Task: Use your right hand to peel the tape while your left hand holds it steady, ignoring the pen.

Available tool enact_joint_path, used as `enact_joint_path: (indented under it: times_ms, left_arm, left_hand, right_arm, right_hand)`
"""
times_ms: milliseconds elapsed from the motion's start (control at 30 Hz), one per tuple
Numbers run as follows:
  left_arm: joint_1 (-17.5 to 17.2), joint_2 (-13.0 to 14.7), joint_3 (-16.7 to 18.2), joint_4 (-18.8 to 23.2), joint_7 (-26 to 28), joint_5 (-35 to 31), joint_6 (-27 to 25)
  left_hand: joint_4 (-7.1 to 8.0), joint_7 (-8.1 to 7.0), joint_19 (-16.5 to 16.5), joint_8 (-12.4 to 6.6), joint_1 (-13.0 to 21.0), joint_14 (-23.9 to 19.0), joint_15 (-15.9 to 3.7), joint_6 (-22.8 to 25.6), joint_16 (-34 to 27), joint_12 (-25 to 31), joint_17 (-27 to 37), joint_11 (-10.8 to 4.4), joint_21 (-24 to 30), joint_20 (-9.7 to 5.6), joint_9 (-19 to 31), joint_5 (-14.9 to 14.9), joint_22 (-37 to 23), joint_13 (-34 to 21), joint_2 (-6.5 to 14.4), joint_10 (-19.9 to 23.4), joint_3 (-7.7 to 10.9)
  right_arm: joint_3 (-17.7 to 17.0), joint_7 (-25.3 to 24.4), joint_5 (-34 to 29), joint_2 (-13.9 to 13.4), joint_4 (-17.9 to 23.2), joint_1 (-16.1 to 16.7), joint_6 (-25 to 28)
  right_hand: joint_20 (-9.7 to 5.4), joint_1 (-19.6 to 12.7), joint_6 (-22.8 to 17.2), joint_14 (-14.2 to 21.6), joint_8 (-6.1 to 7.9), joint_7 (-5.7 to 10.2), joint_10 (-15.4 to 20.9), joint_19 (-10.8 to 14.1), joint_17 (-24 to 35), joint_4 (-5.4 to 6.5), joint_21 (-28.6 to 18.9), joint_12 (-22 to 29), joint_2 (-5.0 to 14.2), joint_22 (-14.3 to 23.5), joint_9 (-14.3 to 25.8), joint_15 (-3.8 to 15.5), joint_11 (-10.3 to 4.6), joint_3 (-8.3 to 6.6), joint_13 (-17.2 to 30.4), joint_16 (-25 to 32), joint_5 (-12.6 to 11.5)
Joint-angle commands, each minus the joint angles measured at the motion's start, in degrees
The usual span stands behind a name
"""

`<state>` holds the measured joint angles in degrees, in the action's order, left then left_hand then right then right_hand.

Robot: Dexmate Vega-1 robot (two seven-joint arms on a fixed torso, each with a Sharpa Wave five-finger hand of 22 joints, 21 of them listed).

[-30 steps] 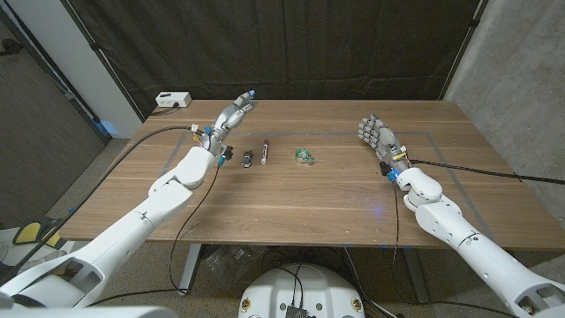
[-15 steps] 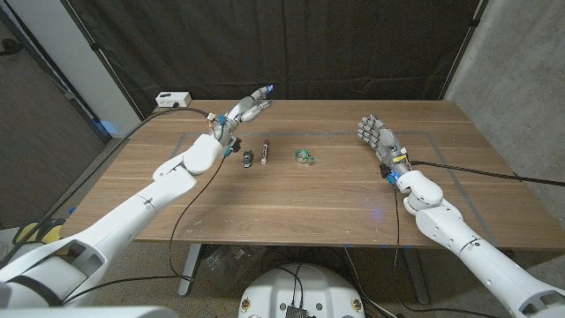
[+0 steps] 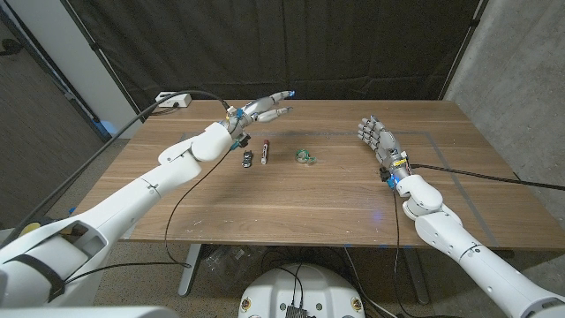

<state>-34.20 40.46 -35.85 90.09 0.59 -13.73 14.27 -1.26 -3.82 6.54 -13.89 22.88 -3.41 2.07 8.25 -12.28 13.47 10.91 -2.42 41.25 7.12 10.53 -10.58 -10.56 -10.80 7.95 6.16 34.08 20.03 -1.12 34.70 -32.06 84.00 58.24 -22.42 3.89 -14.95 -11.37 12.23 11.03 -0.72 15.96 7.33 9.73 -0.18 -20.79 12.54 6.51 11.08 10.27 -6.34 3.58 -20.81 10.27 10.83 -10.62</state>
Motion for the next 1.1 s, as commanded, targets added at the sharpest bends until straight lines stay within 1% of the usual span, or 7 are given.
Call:
enact_joint_path:
  times_ms: [33,233,400,533,667,933,1100]
  left_arm:
    - [4.3,2.0,-3.6,3.1,-9.5,-7.3,-3.3]
    - [6.3,3.0,-5.5,6.0,-15.3,-11.5,-6.3]
    - [7.0,3.8,-6.5,8.5,-17.9,-15.6,-8.2]
    - [7.1,4.6,-7.6,11.4,-17.8,-22.6,-10.0]
    - [6.4,5.1,-7.9,13.2,-16.3,-27.8,-10.6]
    - [5.2,5.4,-9.0,16.1,-13.9,-39.4,-11.9]
    - [4.5,5.2,-9.5,17.1,-13.5,-45.3,-12.5]
  left_hand:
    - [-1.85,0.23,-0.9,-1.21,2.5,-1.9,-1.14,5.2,-0.3,0.8,-0.1,-1.26,-0.2,-0.57,0.3,0.2,-0.2,-0.2,-0.8,3.9,0.72]
    - [-3.30,1.21,-2.6,-2.25,4.4,-4.3,-1.99,10.2,-0.6,1.1,-0.2,-1.39,0.2,-0.69,0.2,0.2,-0.2,-0.1,-1.0,6.9,1.34]
    - [-5.88,1.19,-3.0,-2.11,7.3,-4.0,-2.24,11.6,0.1,0.2,-0.6,-1.87,0.1,-0.89,0.2,0.1,-0.2,-0.1,-1.8,6.4,1.94]
    - [-8.08,2.14,-3.4,-2.66,10.6,-3.7,-2.24,15.1,0.6,-0.5,-0.7,-1.93,-0.1,-1.03,0.2,0.2,-0.2,-0.1,-2.7,6.2,1.79]
    - [-9.40,1.24,-4.0,-2.47,14.4,-3.5,-2.31,16.4,0.9,-1.0,-0.7,-2.60,-0.2,-1.25,0.2,0.0,-0.1,0.0,-3.5,5.9,1.93]
    - [-9.85,-0.80,-4.9,-2.18,21.0,-3.1,-2.52,18.4,1.2,-1.6,-0.7,-3.17,-0.6,-1.13,0.2,-0.3,0.0,0.0,-6.8,5.2,1.34]
    - [-9.04,-1.73,-5.0,-1.79,24.5,-1.7,-2.38,20.1,1.5,-2.3,-0.6,-3.60,-1.2,-1.28,0.4,-0.7,0.0,-0.1,-10.8,2.7,-1.03]
  right_arm:
    - [-0.1,-1.2,-0.7,0.6,0.4,1.3,-1.0]
    - [-0.2,-1.7,-0.8,0.6,0.7,1.8,-1.0]
    - [-0.2,-1.9,-1.0,0.7,0.7,1.9,-1.2]
    - [-0.2,-1.9,-1.0,0.8,0.7,2.1,-1.4]
    - [-0.3,-1.9,-1.0,0.8,0.7,2.3,-1.7]
    - [-0.1,-1.2,-0.7,1.0,-0.1,2.0,-2.0]
    - [-0.1,-1.1,-0.6,0.9,-0.1,2.0,-1.8]
  right_hand:
    - [0.38,-0.8,-0.4,0.6,0.24,0.04,0.6,0.1,0.2,-0.19,0.3,0.4,-0.03,0.1,0.2,0.06,0.12,-0.15,0.3,0.0,0.2]
    - [0.41,-0.8,-0.5,0.7,0.21,0.04,1.1,0.1,0.2,-0.27,0.3,0.6,-0.05,0.1,0.2,0.03,0.35,-0.17,0.3,0.0,0.2]
    - [0.44,-0.7,-0.8,0.9,0.27,0.02,1.6,0.1,0.3,-0.29,0.4,0.7,-0.03,0.1,0.2,0.00,0.37,-0.18,0.3,0.0,0.2]
    - [0.47,-0.7,-1.1,1.2,0.33,-0.09,1.8,0.2,0.3,-0.32,0.4,0.7,0.00,0.2,0.2,0.11,0.28,-0.20,0.3,0.1,0.2]
    - [0.49,-0.6,-1.2,1.4,0.32,-0.20,1.9,0.3,0.3,-0.34,0.4,0.8,-0.01,0.2,0.2,0.15,0.30,-0.20,0.3,0.1,0.2]
    - [0.44,-0.3,-1.5,2.0,0.37,-0.36,3.0,0.4,0.4,-0.18,0.4,1.1,0.01,0.2,0.2,0.23,0.27,-0.11,0.4,0.3,0.2]
    - [0.48,-0.1,-1.7,2.4,0.35,-0.46,3.5,0.4,0.5,-0.12,0.5,1.3,0.03,0.2,0.2,0.18,0.26,-0.08,0.4,0.4,0.2]
